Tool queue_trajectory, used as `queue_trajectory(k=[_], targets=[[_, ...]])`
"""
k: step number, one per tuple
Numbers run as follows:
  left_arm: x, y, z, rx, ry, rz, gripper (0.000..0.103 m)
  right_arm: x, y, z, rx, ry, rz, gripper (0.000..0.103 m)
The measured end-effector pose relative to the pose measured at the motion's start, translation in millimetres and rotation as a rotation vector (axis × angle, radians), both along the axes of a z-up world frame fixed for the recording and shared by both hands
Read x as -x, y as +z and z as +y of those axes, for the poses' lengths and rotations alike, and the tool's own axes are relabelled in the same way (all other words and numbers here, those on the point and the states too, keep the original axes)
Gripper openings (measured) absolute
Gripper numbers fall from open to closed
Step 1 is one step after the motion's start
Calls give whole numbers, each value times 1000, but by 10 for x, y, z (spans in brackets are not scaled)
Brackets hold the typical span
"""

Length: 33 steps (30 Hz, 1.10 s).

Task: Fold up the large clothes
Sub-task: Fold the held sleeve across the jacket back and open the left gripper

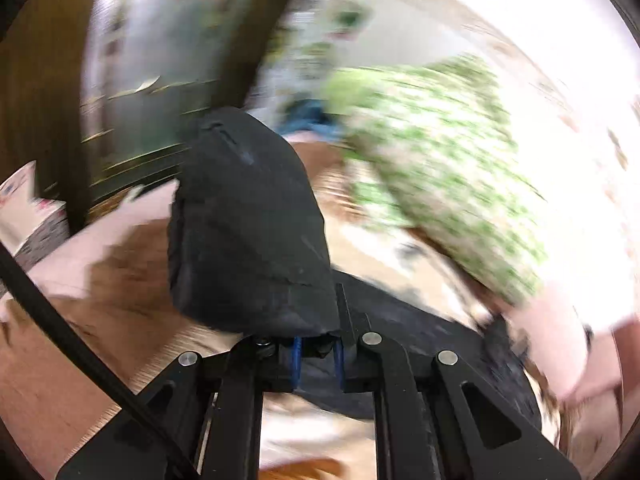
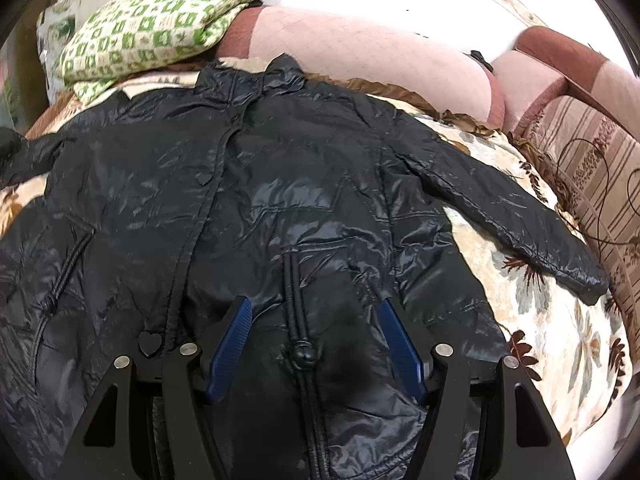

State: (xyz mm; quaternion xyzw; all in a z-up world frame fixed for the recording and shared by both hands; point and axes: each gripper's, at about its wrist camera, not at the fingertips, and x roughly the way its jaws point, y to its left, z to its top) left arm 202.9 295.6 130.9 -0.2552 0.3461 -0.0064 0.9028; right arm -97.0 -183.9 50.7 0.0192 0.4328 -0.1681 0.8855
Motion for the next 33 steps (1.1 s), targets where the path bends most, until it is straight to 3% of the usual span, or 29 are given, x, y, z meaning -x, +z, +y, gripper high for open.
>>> queue_trajectory(k=[3,7,11,14,17,20,22,23,24,28,30,33], targets=[[166,194,-735,-6,-163,-60,11,45,44,-85,-7,-23,-16,70],[353,183,-1600,-3,-342,-67,11,93,95,-234,-32,-56,-29,70],[547,-206,-2504,-37,-503,3,11,116,130,-344,-54,-80,-42,70],[620,-646,-2937,-104,-542,83,12,78,135,-406,-75,-82,-48,70],[701,-984,-3141,-175,-551,140,16,-27,136,-456,-104,-76,-46,70],[822,-957,-3220,-236,-579,119,21,-150,180,-483,-168,-52,-64,70],[915,-845,-3136,-180,-616,113,39,-292,239,-471,-234,-21,-82,71],[989,-790,-3063,-137,-630,108,59,-377,264,-451,-272,0,-93,71],[1071,-712,-2993,-98,-635,97,65,-453,283,-431,-308,21,-106,74],[1332,-525,-2758,-55,-662,70,66,-845,360,-227,-458,133,-180,87],[1420,-436,-2551,-81,-626,43,66,-1046,381,-88,-498,188,-191,93],[1341,-344,-2338,-145,-523,13,66,-1374,345,119,-485,208,-184,93]])
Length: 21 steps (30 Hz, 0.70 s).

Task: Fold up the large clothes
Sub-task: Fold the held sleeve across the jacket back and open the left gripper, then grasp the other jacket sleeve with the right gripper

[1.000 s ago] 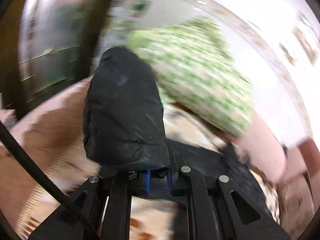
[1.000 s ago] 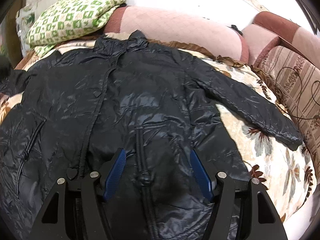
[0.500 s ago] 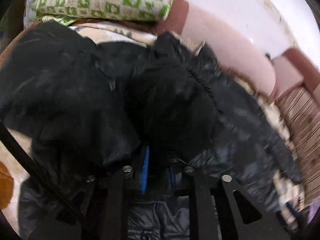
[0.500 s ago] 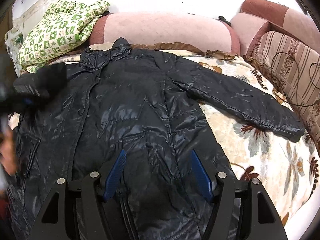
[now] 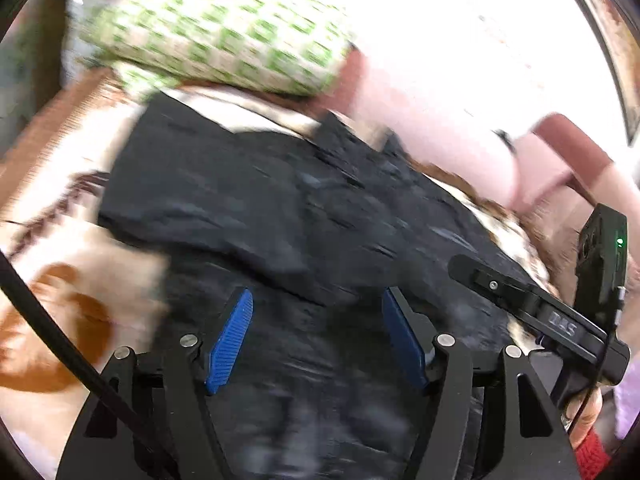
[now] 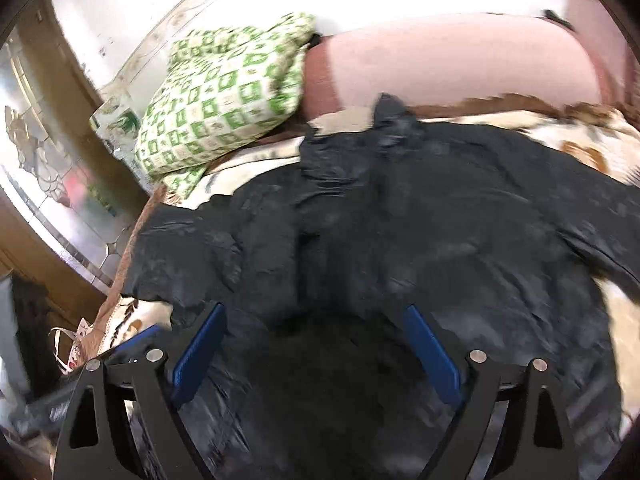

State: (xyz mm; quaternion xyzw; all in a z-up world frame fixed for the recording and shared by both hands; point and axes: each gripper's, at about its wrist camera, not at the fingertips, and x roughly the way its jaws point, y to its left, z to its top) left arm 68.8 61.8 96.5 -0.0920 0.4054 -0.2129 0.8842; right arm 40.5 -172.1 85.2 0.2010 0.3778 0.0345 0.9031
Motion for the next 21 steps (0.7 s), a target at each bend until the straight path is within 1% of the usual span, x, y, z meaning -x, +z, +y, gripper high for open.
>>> queue_trajectory(k=[2,4,7,8,9,10,11,12,13,14,15,18,21], targets=[[-67,60,143,-24,58,-35,66,-227,-89,84,22,-19,18,93],[-115,93,249,-58,117,-66,66,-429,-193,121,13,-29,49,93],[-204,112,347,-89,151,-80,66,-650,-360,89,-16,-35,116,93],[-232,111,374,-93,162,-81,66,-715,-417,103,-17,-28,143,88],[-266,111,396,-97,173,-82,67,-754,-446,127,-5,-13,158,74],[-336,77,371,-101,180,-84,67,-792,-454,184,22,12,164,64],[-378,88,392,-108,194,-89,66,-810,-441,231,39,45,166,41],[-403,88,401,-113,201,-91,66,-830,-436,251,52,64,174,33],[-442,100,406,-116,211,-95,66,-818,-406,257,61,75,175,30],[-467,109,424,-117,223,-99,66,-806,-352,236,61,86,169,24],[-482,112,444,-116,233,-99,67,-789,-310,191,61,86,163,20],[-570,59,479,-116,258,-80,67,-695,-172,-37,107,23,141,18],[-631,-36,497,-126,277,-45,67,-581,-107,-430,149,-81,135,18]])
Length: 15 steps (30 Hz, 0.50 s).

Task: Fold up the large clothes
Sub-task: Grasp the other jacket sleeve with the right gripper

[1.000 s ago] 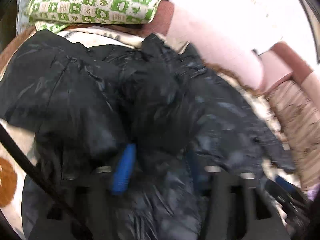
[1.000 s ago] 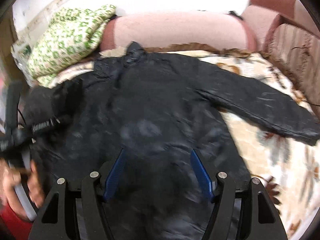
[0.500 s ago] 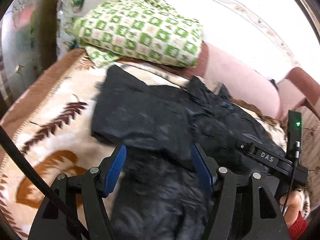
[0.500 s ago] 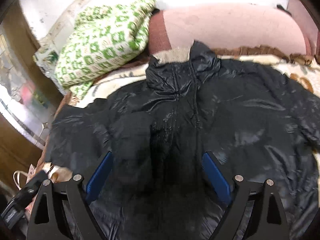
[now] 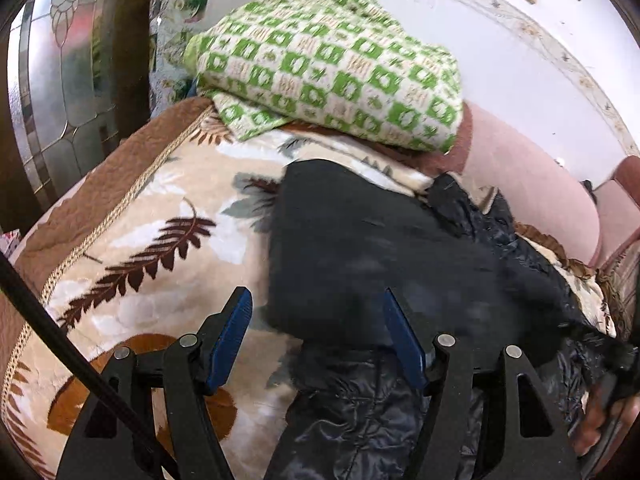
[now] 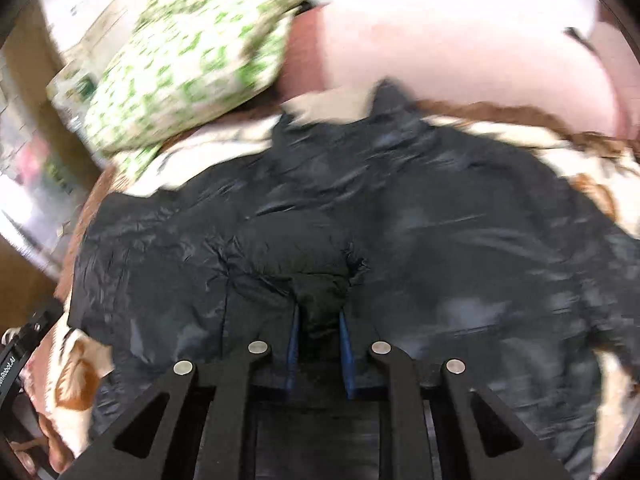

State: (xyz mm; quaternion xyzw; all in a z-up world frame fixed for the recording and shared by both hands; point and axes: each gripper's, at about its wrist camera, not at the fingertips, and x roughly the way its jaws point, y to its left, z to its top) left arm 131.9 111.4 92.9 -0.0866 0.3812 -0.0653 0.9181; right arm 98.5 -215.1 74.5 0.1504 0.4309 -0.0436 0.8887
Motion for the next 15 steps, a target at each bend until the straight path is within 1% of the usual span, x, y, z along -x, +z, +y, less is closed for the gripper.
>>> queue_trajectory(k=[4,8,11,13,15], targets=[[-56,-123,-42,-17,9,34,67,113,-54,-575,27,-123,33,17],[-106,-280,-152,-40,-11,80,67,220,-143,-1063,47,-250,61,17],[-148,-435,-222,-61,-18,128,67,180,-273,-1191,14,-257,99,18],[-176,-527,-243,-75,-15,152,67,147,-356,-1171,19,-248,117,19],[-182,-561,-250,-79,-16,157,67,112,-420,-1131,31,-244,130,23]])
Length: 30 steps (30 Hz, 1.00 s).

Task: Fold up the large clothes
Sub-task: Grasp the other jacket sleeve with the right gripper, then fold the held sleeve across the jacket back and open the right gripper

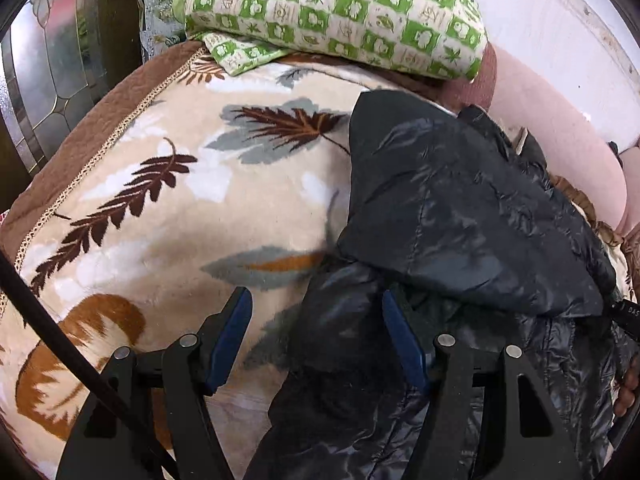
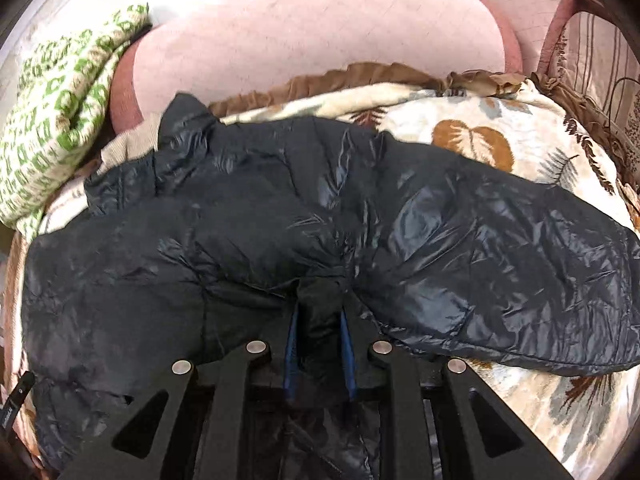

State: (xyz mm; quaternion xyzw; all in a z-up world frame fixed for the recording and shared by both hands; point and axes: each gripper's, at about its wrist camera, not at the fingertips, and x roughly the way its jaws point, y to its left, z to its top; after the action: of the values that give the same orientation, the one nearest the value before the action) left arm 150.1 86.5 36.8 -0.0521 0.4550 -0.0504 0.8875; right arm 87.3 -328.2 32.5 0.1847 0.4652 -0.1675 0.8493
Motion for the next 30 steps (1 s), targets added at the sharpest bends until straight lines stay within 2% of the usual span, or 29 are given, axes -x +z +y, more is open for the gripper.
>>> queue_trajectory(k=[4,6,8,10,12,13,15,17,18,20,23,25,30], targets=[[20,11,-9,-12,-1,-10,67,-34,-83,-14,2,-7,-4,30],[34,29,-13,-14,-3,-15,67,31,-57,-24,11,-9,-18,39],[58,65,-8,-9,-4,-25,67,116,56,-21,15,7,-26,42],[79,103,-4,-1,-4,-35,67,286,253,-9,33,-4,-77,50],[101,143,-8,5,-4,-46,67,492,482,45,70,-38,-163,65],[114,155,-22,4,-5,-50,67,555,558,86,84,-46,-198,66],[138,158,-65,-11,-14,-56,67,578,641,213,94,-20,-229,66],[152,133,-125,-38,-27,-56,67,453,600,335,42,50,-217,63],[152,112,-153,-53,-33,-53,67,364,535,392,24,77,-199,55],[133,72,-174,-69,-37,-44,67,169,326,492,15,101,-142,49],[101,19,-162,-73,-34,-26,67,-41,-36,495,-22,79,-60,49],[83,-12,-165,-79,-38,-11,67,-67,-132,478,-25,62,-58,49],[125,14,-192,-96,-38,-15,67,125,101,425,-45,77,-85,49]])
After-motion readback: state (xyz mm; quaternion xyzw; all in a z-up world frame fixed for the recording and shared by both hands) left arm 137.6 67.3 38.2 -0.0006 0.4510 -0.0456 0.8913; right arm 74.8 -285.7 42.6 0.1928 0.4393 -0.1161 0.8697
